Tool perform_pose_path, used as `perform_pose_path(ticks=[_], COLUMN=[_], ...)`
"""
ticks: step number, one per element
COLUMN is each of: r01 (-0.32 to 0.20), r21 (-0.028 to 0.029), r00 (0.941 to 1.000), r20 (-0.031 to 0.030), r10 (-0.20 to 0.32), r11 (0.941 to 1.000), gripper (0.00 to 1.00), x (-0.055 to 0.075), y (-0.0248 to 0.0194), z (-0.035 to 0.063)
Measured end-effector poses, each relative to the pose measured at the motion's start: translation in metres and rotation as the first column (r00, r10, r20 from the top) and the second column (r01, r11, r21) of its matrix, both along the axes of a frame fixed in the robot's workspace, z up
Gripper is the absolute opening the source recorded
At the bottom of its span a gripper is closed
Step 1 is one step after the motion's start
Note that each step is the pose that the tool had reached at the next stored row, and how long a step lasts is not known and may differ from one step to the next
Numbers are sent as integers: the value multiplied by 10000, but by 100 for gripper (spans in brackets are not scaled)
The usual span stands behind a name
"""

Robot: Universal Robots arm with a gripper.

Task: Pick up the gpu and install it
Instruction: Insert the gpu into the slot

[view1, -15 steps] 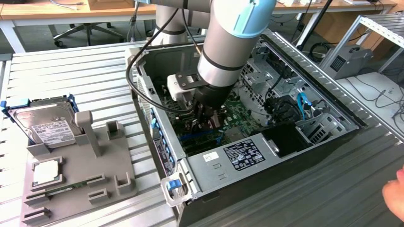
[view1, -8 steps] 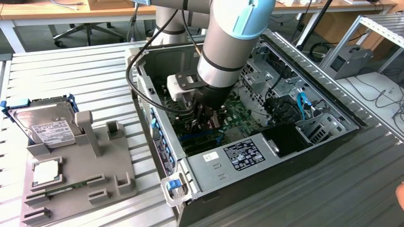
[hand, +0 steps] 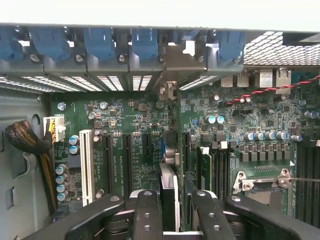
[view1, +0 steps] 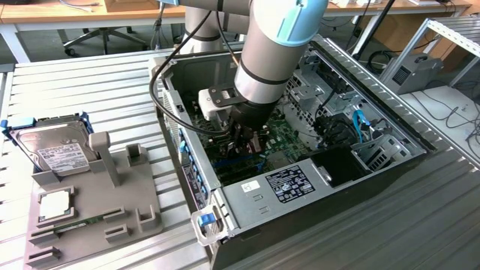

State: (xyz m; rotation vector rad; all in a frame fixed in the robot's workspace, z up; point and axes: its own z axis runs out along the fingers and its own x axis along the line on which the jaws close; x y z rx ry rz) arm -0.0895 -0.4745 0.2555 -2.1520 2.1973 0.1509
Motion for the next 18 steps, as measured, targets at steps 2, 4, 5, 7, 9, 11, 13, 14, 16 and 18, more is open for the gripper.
perform_pose_path(ticks=[2, 4, 5, 7, 9, 11, 13, 14, 16, 18], r01=[0, 0, 0, 0, 0, 0, 0, -1, 10, 91], r21=[-1, 1, 1, 1, 1, 0, -1, -1, 2, 1], r00=[10000, 10000, 10000, 10000, 10000, 10000, 10000, 10000, 10000, 10000], r20=[0, 1, 0, 0, 0, 0, 4, 6, 11, 10], r10=[0, 0, 0, 0, 0, 0, 0, 1, -10, -91], r11=[10000, 10000, 10000, 10000, 10000, 10000, 10000, 10000, 10000, 10000], gripper=[29, 29, 29, 29, 29, 29, 29, 29, 29, 29], x=[-1, 0, 0, -1, 0, -3, -8, -9, -13, -14], y=[0, 0, 0, 0, 0, 0, 0, 0, 0, 0], z=[3, 3, 3, 3, 3, 3, 9, 14, 14, 15])
